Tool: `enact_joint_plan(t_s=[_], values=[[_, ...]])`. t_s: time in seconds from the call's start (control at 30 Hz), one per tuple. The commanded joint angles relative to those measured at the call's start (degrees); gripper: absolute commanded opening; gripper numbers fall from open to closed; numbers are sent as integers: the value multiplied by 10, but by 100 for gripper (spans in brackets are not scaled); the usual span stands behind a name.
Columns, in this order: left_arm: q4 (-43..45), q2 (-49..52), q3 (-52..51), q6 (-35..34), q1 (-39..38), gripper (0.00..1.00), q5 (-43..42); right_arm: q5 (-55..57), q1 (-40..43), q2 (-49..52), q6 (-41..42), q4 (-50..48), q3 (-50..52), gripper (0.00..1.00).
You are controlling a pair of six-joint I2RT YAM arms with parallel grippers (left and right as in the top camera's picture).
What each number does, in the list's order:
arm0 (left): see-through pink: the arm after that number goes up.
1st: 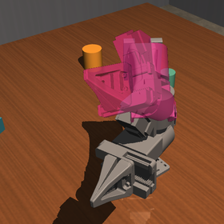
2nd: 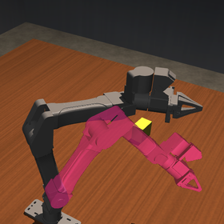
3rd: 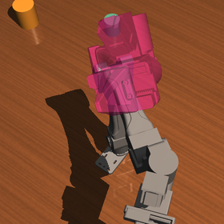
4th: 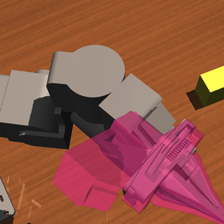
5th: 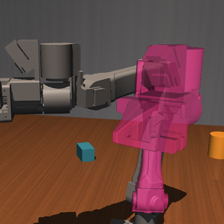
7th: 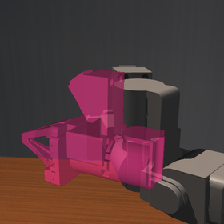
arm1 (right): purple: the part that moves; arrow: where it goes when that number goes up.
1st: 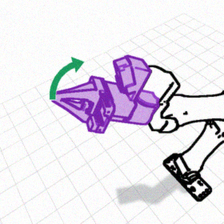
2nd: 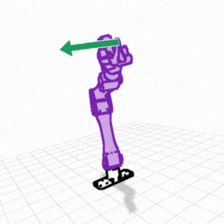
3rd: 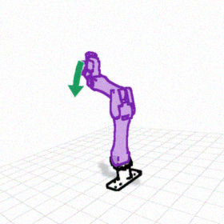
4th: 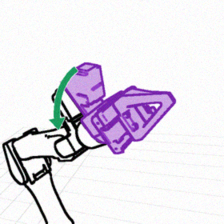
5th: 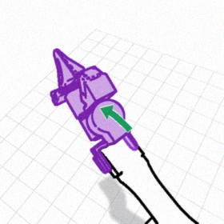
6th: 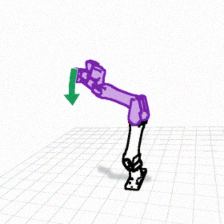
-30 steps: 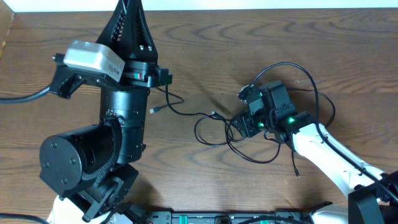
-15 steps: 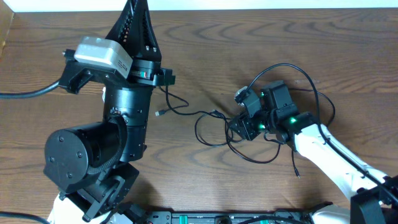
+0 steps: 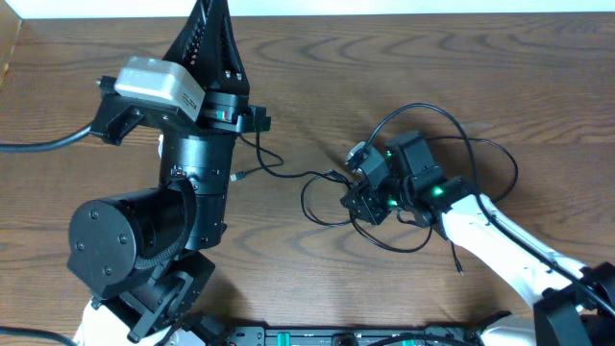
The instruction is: Untangle cables
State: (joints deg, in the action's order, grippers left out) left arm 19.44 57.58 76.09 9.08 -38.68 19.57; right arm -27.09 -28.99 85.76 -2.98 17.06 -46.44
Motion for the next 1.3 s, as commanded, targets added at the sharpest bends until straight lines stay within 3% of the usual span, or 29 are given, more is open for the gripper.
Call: enact_joint_plan(t_s=[0.0, 0.13, 0.23, 0.37, 0.6, 0.97, 1.1, 1.27], values=[[4, -4, 13, 10, 2, 7, -2, 25, -7, 24, -3, -6, 1, 36], [3, -4, 13, 10, 2, 7, -2, 28, -7, 30, -3, -11, 1, 28], [3, -4, 13, 10, 2, 8, 3, 28, -7, 30, -3, -12, 1, 2], [-23, -2, 13, 16, 2, 8, 43, 27, -7, 30, 1, -13, 1, 1], [-195, 29, 13, 8, 2, 7, 54, 17, -7, 30, 2, -21, 1, 1], [-400, 110, 13, -141, 19, 7, 48, -90, 36, 30, 1, -31, 1, 1], [-457, 127, 13, -152, 47, 8, -42, -130, 69, 30, 1, -27, 1, 1], [-524, 159, 13, -175, 99, 9, -241, -205, 86, 30, -30, -27, 1, 1]])
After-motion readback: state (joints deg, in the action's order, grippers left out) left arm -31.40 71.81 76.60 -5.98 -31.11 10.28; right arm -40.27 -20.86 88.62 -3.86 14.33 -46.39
